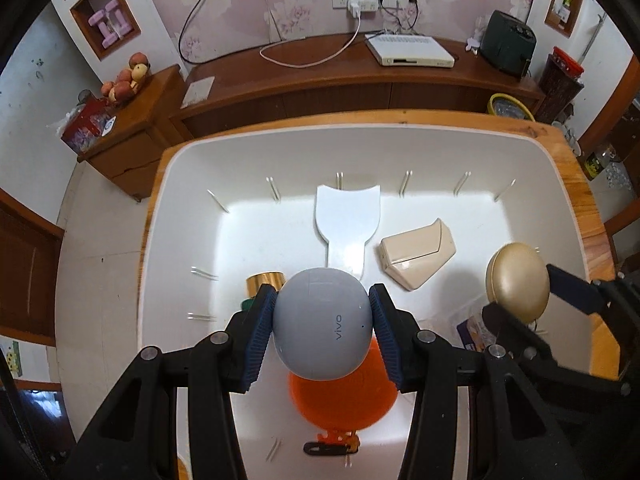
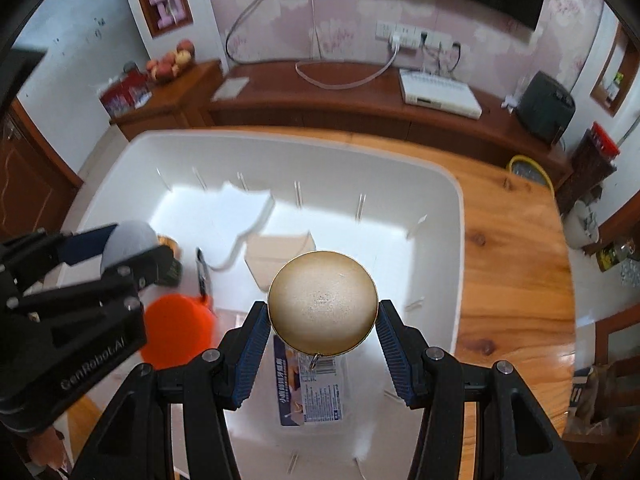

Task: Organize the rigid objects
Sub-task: 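Carry the earbud case and gold compact into the white bin and release both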

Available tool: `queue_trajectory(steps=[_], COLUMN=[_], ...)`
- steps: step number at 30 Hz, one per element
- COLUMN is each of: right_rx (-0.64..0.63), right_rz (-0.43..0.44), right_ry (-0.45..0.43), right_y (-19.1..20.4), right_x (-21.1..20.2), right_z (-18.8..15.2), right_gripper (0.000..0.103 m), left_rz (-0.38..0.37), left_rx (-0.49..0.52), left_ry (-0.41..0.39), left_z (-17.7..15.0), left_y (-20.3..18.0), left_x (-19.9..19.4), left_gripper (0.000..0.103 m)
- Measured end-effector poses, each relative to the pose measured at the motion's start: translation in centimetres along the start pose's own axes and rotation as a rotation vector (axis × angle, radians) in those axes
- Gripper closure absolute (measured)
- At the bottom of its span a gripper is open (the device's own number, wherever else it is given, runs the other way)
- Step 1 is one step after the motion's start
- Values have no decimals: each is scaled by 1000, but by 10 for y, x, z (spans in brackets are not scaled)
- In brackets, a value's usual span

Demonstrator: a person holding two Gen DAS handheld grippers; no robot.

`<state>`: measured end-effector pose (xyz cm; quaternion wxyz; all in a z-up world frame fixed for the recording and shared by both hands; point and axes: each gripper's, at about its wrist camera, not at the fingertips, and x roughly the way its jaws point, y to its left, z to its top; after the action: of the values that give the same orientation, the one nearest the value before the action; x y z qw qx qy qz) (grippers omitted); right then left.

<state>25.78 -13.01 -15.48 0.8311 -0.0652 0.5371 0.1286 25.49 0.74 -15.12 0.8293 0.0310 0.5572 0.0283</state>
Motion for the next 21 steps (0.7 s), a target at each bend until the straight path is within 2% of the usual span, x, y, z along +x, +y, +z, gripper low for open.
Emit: queue_trajectory(steps=[7, 12, 13, 14, 16, 21], right_rx=[-12, -40, -46, -53, -62, -78], right_rz=[6, 17, 21, 22, 18, 35], right_ry=[71, 54, 47, 43, 38, 22], right_y=[1, 4, 6, 7, 9, 14], right_x=[18, 10, 7, 4, -1, -20], right_z=[-6, -11, -12, -13, -17, -30], right_gripper=[48, 31, 30, 30, 30, 30], left_rz=[-1, -33, -45, -49, -41, -46], left_rx=[1, -9, -12, -14, -23, -26], left_ry=[40, 64, 67, 66, 45, 2], left_z=[-1, -2, -3, -3, -4, -11], left_y=[-4, -4, -3, -3, -2, 0], left_x=[18, 20, 19, 18, 8, -22], left_gripper=[51, 50, 40, 24, 9, 9])
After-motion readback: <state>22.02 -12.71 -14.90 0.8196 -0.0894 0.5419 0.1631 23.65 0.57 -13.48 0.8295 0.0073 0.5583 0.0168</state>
